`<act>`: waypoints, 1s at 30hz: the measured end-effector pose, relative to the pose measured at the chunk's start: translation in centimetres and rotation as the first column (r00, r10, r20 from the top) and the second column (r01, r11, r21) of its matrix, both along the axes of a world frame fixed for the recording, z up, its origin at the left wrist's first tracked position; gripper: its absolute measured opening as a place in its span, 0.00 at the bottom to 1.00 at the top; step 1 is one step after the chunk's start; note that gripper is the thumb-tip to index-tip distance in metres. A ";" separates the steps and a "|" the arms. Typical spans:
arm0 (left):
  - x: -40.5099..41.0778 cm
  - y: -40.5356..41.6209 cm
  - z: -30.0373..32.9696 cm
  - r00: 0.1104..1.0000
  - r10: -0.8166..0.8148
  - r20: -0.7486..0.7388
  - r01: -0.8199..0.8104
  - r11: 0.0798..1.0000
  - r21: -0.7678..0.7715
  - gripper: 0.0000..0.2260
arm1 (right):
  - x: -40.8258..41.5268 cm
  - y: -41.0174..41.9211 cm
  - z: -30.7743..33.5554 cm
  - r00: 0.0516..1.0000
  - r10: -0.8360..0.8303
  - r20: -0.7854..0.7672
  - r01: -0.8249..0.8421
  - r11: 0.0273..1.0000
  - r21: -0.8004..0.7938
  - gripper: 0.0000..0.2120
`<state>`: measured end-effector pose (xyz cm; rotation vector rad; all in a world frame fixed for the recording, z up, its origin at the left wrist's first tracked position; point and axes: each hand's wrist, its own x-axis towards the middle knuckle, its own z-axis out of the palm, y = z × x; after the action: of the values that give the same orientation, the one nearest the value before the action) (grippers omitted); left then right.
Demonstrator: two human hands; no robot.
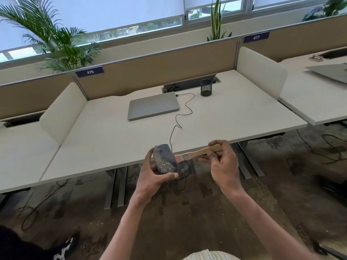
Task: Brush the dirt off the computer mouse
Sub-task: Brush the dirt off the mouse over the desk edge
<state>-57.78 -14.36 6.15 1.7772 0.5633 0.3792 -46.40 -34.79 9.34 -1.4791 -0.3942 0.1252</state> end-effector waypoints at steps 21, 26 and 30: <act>0.6 0.1 -0.9 0.999 0.021 0.031 -0.020 0.999 -0.028 0.59 | -3.0 -0.7 -1.7 0.968 -0.011 0.251 0.062 0.978 -0.198 0.10; 0.4 0.1 -1.0 1.000 0.020 0.019 -0.019 1.000 -0.019 0.59 | -3.1 -1.0 -1.6 0.962 -0.008 0.272 0.076 0.968 -0.240 0.11; 0.6 0.0 -1.0 1.000 0.003 -0.008 -0.003 1.000 0.015 0.59 | -2.4 -0.7 0.2 0.936 -0.025 0.351 0.111 0.968 -0.227 0.12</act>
<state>-57.22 -14.40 5.18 1.7937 0.5701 0.3791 -48.75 -35.53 9.56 -1.7621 -0.6282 -0.1518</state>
